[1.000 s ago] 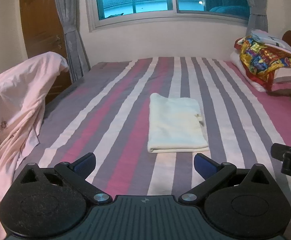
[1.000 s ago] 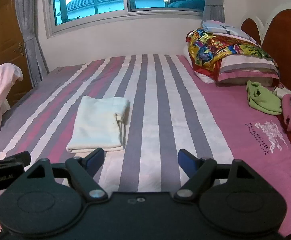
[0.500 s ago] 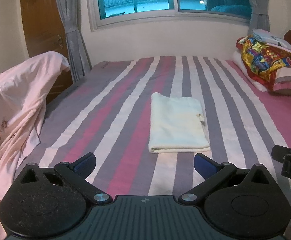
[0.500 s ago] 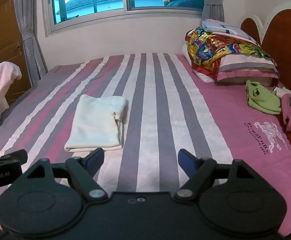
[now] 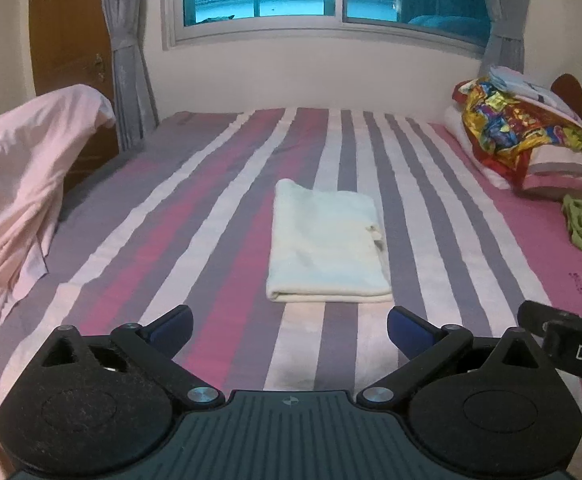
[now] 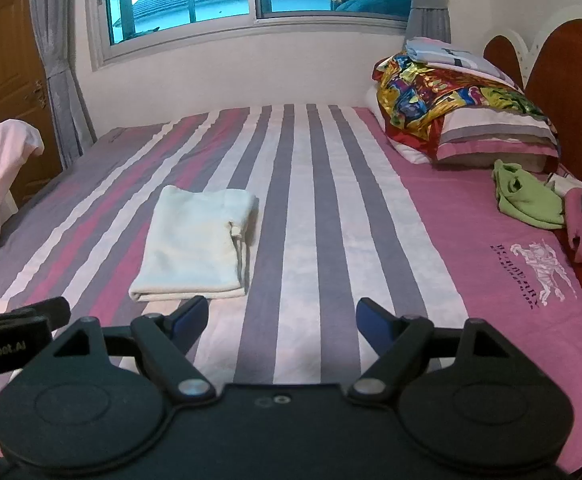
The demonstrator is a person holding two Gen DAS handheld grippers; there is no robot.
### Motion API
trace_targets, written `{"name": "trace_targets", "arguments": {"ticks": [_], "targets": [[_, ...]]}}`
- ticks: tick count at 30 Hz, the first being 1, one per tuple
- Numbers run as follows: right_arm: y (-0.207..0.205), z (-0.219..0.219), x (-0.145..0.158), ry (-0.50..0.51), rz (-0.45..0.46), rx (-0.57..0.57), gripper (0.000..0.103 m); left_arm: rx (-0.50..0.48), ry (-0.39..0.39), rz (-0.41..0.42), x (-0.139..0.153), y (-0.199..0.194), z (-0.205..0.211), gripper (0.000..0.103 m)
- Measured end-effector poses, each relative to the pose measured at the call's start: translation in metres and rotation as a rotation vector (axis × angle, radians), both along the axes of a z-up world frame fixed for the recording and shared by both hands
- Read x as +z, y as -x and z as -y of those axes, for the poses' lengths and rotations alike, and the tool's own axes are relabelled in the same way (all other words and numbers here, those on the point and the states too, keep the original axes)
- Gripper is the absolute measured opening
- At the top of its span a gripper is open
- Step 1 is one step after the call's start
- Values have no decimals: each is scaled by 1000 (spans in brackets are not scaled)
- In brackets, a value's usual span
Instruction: Fold small clothes
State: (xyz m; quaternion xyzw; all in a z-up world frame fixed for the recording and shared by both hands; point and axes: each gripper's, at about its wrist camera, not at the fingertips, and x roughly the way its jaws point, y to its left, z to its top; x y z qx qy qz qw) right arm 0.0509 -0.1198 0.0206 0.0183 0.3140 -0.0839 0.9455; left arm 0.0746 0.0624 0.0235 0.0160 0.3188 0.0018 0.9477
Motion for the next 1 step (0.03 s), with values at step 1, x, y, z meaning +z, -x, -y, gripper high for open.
{"name": "trace_targets", "arguments": {"ticks": [1], "targets": [[-1,1,-1,-1,-3,-2,80,2,-1,8,-1,-1,1,103]]}}
